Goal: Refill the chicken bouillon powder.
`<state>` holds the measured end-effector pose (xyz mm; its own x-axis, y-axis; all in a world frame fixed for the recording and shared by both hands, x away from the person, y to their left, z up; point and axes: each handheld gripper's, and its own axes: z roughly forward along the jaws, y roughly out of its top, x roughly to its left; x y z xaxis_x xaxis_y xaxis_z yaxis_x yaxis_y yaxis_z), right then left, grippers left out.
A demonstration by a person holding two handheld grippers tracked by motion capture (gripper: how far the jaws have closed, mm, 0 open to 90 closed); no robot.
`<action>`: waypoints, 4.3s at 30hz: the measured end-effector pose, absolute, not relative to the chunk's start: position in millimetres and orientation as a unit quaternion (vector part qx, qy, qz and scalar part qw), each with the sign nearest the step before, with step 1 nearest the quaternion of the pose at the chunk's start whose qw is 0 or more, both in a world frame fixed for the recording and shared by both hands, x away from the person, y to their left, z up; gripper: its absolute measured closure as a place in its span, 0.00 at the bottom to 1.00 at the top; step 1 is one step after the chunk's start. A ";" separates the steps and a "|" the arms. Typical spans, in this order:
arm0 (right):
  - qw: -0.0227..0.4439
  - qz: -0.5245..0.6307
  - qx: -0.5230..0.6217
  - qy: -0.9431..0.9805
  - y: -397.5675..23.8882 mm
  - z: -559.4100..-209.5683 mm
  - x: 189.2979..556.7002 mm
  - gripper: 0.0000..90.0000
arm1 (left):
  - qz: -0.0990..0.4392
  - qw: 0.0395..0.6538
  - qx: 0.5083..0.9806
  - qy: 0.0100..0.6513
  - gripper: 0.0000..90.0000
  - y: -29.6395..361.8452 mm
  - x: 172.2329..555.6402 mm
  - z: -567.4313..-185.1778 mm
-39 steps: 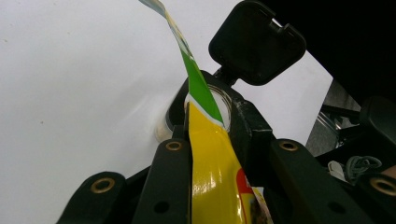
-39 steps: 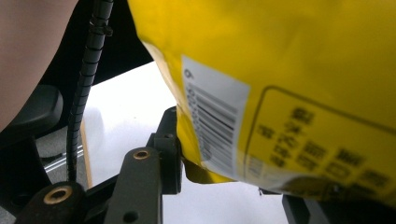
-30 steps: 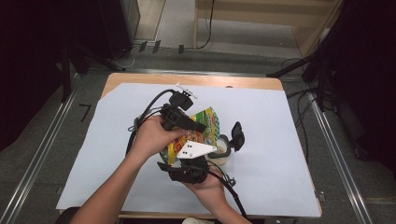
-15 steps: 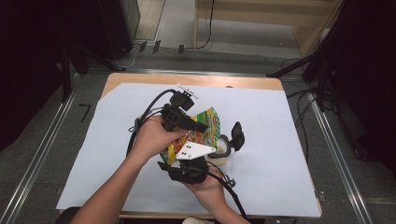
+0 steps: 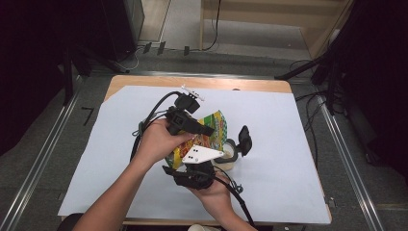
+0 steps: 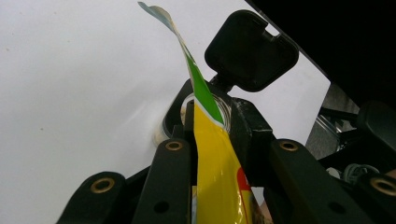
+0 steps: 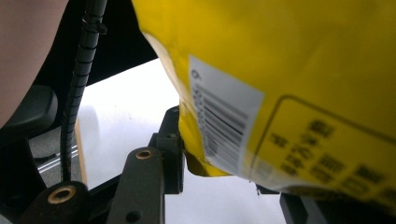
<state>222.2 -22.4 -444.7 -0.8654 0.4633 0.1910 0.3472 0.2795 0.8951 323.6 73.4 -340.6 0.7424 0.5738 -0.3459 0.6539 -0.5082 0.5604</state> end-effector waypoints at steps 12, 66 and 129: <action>0.040 0.550 0.266 0.791 -24.1 -444.6 223.7 0.70 | -0.059 0.348 0.866 0.354 0.84 71.9 324.0 -340.6; 0.064 0.533 0.245 0.807 -21.1 -448.0 223.5 0.70 | -0.064 0.348 0.864 0.357 0.87 78.0 323.7 -342.9; 0.052 0.530 0.255 0.807 -23.4 -445.7 223.8 0.69 | -0.061 0.351 0.864 0.356 0.89 74.8 326.3 -344.4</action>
<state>223.8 -23.4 -445.7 -0.8647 0.4665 0.1862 0.3563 0.3084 0.8820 326.3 74.8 -344.4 0.7384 0.5729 -0.3557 0.6585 -0.4989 0.5634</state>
